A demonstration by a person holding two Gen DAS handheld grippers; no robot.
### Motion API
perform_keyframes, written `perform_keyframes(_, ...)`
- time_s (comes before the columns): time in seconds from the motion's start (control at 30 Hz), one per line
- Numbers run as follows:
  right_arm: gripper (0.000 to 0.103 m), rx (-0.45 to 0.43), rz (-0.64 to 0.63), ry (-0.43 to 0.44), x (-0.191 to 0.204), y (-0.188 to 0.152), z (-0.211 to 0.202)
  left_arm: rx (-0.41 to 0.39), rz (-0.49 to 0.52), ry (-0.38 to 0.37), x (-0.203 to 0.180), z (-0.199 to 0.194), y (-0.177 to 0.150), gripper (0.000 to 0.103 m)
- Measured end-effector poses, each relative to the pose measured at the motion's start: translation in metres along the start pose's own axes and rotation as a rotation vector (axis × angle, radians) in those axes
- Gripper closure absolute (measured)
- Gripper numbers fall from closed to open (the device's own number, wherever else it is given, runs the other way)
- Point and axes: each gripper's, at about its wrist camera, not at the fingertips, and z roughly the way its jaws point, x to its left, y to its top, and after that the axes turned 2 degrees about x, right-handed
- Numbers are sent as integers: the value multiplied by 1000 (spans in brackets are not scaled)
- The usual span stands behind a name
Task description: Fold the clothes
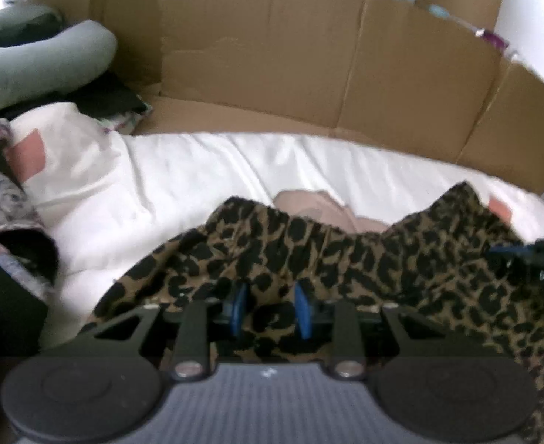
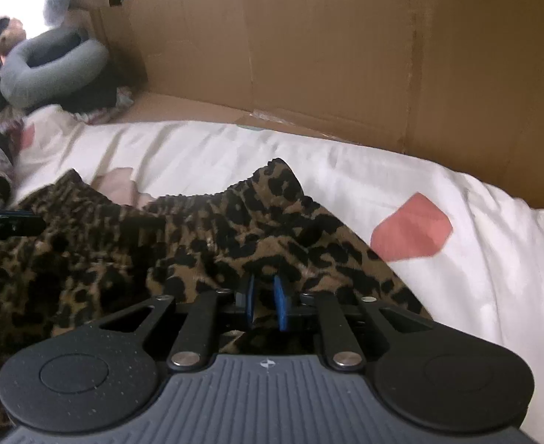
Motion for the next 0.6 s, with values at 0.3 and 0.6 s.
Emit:
perform_keyframes(0.3,86,23,-79,-32,5,13,18,41,12,22,4,4,4,70)
perform_keyframes(0.6,84,55,47,-70,-6,16,-5,70,-94,55,6,-34,3,58)
